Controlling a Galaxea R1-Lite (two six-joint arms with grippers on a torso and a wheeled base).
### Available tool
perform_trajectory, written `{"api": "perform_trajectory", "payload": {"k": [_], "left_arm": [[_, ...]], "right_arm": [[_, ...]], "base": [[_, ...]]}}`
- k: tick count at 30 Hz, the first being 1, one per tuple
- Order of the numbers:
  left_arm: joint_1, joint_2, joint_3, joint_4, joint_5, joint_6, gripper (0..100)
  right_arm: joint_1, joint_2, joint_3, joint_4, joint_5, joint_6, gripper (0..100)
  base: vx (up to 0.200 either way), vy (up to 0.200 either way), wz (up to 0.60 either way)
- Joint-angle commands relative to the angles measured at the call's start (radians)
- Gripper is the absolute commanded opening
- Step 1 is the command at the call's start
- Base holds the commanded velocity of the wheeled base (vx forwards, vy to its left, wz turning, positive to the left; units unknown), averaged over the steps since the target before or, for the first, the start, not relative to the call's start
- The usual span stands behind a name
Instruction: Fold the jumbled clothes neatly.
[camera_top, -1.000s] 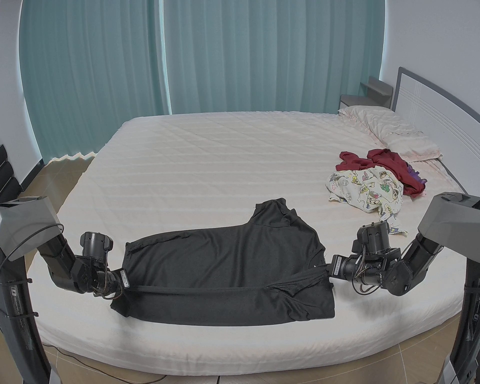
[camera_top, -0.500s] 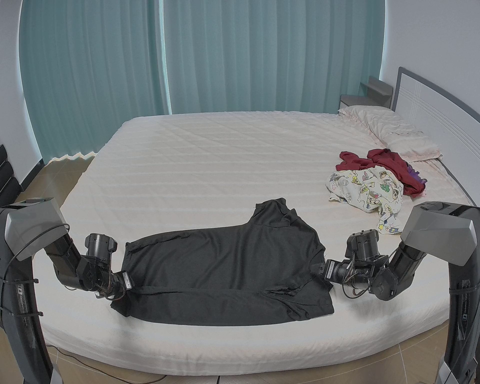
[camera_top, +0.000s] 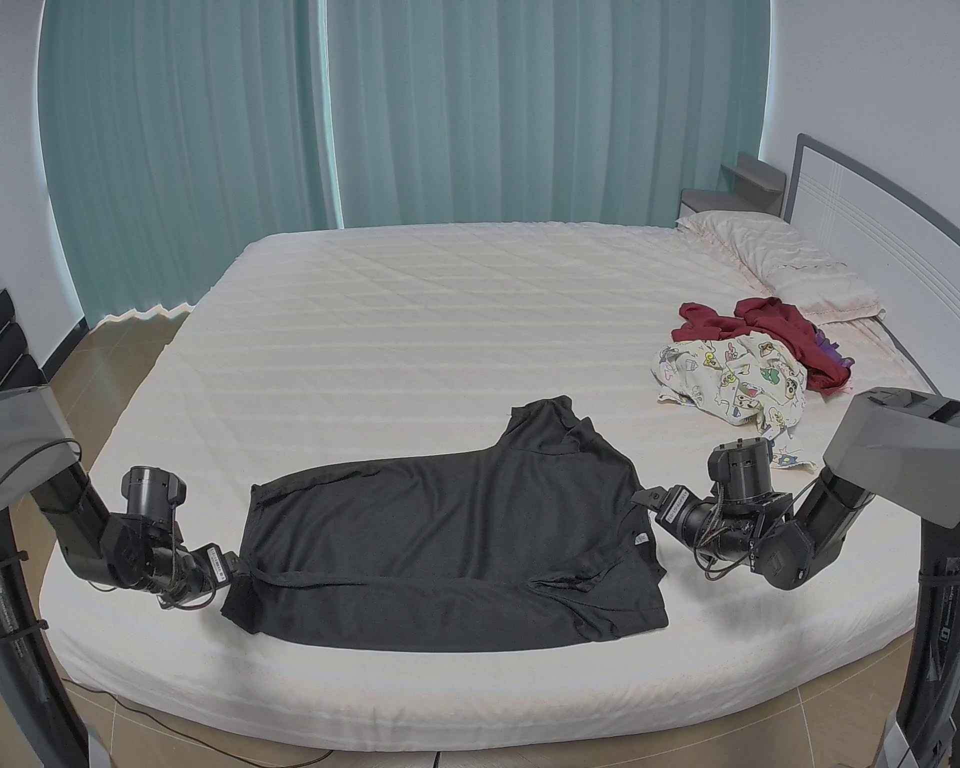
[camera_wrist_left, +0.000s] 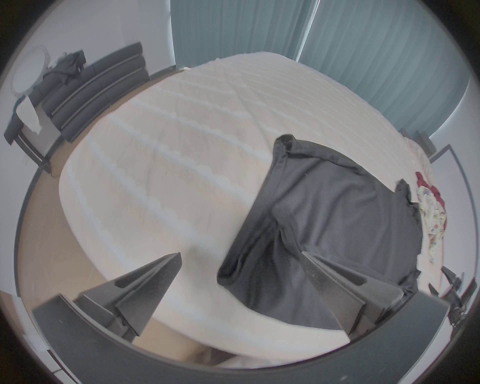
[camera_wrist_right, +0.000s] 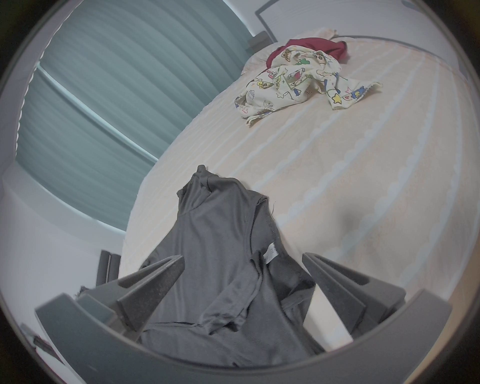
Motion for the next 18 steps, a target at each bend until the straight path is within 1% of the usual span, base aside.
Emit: {"api": "perform_trajectory", "payload": {"k": [1, 3, 4, 5, 6, 7, 9, 10, 13, 16, 18], "left_arm": [[0.014, -0.201, 0.185, -0.010, -0.114, -0.115, 100], [0.003, -0.227, 0.229, -0.016, -0.152, -0.186, 100], [0.003, -0.227, 0.229, -0.016, -0.152, -0.186, 100], [-0.018, -0.230, 0.260, -0.033, -0.195, -0.241, 100], [-0.020, -0.229, 0.263, -0.036, -0.198, -0.244, 100], [-0.029, -0.223, 0.288, -0.059, -0.219, -0.273, 100], [-0.035, -0.221, 0.305, -0.076, -0.222, -0.281, 100], [-0.038, -0.217, 0.321, -0.103, -0.227, -0.284, 100], [-0.039, -0.188, 0.326, -0.114, -0.229, -0.284, 100], [-0.041, -0.140, 0.328, -0.126, -0.227, -0.282, 100], [-0.041, -0.125, 0.346, -0.154, -0.229, -0.284, 100]], "right_arm": [[0.031, -0.074, 0.029, 0.025, -0.005, 0.108, 100], [0.040, -0.053, 0.021, 0.051, -0.001, 0.124, 100], [0.040, -0.053, 0.021, 0.051, -0.001, 0.124, 100], [0.034, -0.005, -0.001, 0.054, -0.001, 0.122, 100], [0.034, -0.002, -0.004, 0.054, -0.001, 0.122, 100], [0.028, 0.032, -0.056, 0.065, -0.005, 0.125, 100], [0.028, 0.042, -0.071, 0.068, -0.005, 0.125, 100], [0.040, 0.053, -0.076, 0.071, -0.005, 0.122, 100], [0.060, 0.084, -0.083, 0.072, -0.006, 0.108, 100], [0.052, 0.118, -0.094, 0.071, -0.006, 0.036, 100], [0.046, 0.124, -0.106, 0.071, -0.008, 0.009, 100]], "base": [[0.000, 0.000, 0.00], [0.000, 0.000, 0.00], [0.000, 0.000, 0.00], [0.000, 0.000, 0.00], [0.000, 0.000, 0.00], [0.000, 0.000, 0.00], [0.000, 0.000, 0.00], [0.000, 0.000, 0.00], [0.000, 0.000, 0.00], [0.000, 0.000, 0.00], [0.000, 0.000, 0.00]]}}
